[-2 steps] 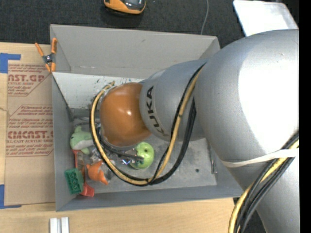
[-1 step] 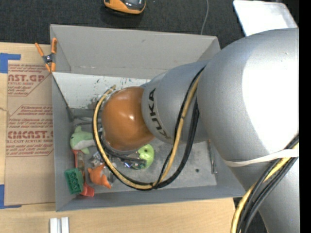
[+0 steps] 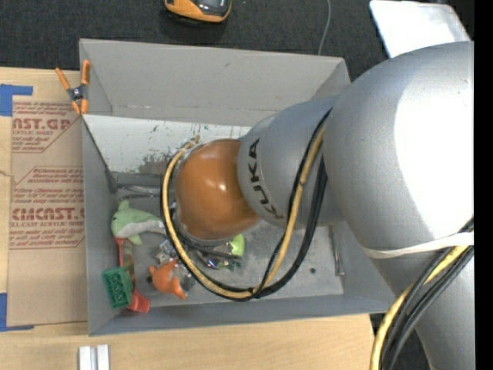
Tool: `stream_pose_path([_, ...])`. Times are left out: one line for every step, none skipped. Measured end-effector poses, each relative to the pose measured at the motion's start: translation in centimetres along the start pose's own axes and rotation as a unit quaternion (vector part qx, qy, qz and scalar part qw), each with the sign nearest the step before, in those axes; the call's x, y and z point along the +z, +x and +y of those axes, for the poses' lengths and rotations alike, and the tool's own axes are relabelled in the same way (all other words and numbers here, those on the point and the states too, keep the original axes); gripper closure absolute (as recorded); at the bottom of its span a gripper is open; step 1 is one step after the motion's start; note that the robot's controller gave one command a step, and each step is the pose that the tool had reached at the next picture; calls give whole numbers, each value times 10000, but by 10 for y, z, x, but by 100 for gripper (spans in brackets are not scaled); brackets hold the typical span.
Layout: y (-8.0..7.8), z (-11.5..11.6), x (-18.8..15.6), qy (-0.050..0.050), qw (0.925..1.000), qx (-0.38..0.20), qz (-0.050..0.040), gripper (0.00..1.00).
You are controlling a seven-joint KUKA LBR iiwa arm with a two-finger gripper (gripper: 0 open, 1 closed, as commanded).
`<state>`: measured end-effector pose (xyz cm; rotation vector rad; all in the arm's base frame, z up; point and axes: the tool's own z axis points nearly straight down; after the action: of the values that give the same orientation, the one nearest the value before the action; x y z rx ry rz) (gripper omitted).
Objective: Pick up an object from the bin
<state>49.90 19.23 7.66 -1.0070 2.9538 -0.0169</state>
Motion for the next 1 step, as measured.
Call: stream_pose_path([-10,-1,-42,-8,9887,-1502,15,100])
